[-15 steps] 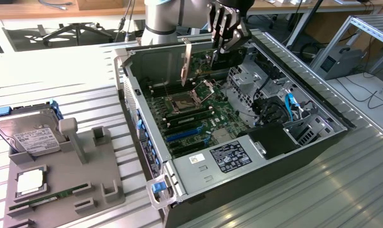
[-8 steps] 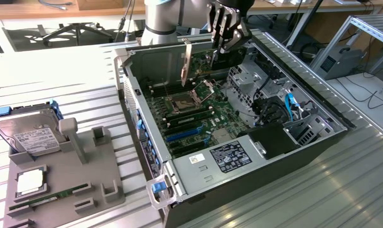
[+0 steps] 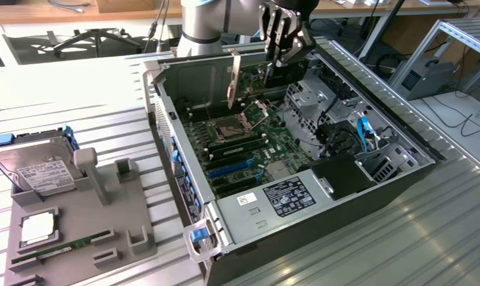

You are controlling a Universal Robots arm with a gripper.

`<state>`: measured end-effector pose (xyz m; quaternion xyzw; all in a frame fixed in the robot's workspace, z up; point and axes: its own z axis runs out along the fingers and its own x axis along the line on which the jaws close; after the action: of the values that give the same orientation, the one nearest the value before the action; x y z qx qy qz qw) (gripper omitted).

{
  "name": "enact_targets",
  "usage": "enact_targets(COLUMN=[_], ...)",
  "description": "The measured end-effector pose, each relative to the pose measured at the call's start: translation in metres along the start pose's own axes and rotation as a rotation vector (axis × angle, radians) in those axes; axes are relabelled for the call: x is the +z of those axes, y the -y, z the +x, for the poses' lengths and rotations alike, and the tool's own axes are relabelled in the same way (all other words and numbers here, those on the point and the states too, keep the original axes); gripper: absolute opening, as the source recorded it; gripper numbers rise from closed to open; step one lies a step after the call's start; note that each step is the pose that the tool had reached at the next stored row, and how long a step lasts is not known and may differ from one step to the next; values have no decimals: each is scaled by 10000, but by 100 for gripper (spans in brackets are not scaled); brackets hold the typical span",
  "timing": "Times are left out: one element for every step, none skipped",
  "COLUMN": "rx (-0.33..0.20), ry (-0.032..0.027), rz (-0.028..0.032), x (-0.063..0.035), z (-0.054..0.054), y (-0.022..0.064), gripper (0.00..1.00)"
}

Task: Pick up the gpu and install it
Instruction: 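Insert the gpu into the slot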

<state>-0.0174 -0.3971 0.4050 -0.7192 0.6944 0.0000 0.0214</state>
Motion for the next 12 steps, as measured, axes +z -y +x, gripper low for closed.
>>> enact_targets(rx=[-12, -23, -29, -29, -25, -25, -24, -23, -17, -8, 1, 11], ry=[0, 1, 1, 1, 0, 1, 0, -2, -5, -9, -15, -19], rz=[0, 0, -1, -1, -1, -1, -1, 0, 0, 0, -1, 0], x=[0, 0, 0, 0, 0, 1, 1, 2, 5, 8, 11, 15], z=[0, 0, 0, 0, 0, 0, 0, 0, 0, 0, 1, 1], y=[0, 0, 0, 0, 0, 0, 0, 0, 0, 0, 0, -1], gripper=[27, 27, 27, 27, 27, 27, 27, 27, 27, 27, 27, 27])
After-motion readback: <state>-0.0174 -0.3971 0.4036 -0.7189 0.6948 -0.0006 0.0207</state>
